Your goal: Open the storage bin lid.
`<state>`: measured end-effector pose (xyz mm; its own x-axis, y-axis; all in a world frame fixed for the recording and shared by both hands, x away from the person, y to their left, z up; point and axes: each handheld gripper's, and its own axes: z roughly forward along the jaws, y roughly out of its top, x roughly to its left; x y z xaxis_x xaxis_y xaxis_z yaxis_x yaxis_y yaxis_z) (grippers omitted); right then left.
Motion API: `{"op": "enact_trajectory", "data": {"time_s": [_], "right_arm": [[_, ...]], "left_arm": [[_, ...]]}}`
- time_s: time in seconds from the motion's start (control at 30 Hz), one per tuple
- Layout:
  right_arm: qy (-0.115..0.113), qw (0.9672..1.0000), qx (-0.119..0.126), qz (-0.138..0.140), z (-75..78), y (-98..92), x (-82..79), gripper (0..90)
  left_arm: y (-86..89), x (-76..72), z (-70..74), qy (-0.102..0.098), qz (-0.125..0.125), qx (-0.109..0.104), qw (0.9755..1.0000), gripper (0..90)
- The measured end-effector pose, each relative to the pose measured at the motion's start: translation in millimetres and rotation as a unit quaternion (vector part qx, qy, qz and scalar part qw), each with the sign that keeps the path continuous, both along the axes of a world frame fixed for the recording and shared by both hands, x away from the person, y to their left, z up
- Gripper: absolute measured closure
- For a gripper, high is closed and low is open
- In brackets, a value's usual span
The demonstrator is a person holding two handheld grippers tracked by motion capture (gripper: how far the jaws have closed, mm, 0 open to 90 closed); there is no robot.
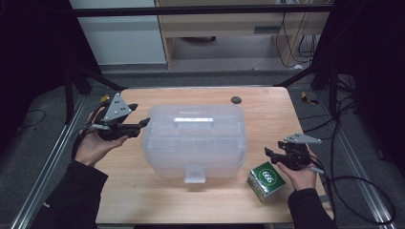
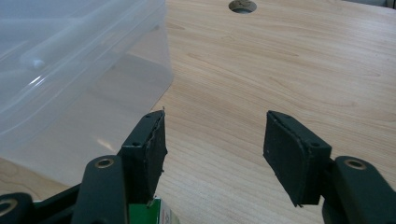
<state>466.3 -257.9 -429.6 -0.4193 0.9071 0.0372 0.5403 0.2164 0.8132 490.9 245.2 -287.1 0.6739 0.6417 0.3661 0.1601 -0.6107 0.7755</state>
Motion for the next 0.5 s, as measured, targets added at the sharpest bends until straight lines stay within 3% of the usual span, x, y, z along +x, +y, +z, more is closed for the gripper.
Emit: {"op": "enact_trajectory", "data": {"time_s": [0.2, 0.5], "right_arm": [[0.001, 1.0, 0.0, 0.001, 0.2, -0.5, 0.0, 39.5], [0.006, 1.0, -0.002, 0.002, -1.0, -0.6, 0.4, 41.4]], "left_arm": [[-12.0, -0.9, 2.6, -0.004, -0.019, 0.013, 0.9997, 39.6], [-27.3, -2.8, 3.9, 0.001, -0.053, 0.055, 0.9971, 39.4]]}}
